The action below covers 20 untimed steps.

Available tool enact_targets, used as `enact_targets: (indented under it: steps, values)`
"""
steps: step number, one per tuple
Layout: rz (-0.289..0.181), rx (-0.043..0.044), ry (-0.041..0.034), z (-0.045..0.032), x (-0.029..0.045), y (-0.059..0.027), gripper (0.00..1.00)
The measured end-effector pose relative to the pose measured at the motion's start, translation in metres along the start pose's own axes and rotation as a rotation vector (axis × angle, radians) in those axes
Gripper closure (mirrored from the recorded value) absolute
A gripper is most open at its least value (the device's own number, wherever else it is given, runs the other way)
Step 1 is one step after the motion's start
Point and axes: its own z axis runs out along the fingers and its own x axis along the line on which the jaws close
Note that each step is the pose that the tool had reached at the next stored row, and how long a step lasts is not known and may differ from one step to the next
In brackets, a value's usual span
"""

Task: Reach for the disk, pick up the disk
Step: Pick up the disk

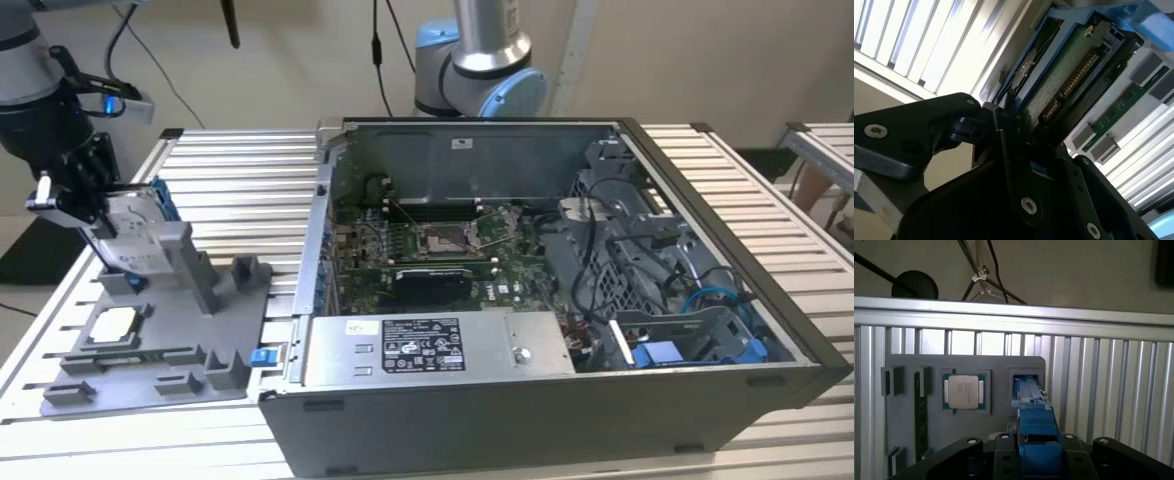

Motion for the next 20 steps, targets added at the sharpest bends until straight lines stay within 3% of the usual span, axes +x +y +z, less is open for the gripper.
enact_targets:
  steps: [6,20]
  values:
    - [0.002,0.0002,-0.0001,-0.0160,-0.0005,0.0000,1.00]
    - [0.020,0.0007,-0.0001,-0.0649,-0.0021,0.0002,1.00]
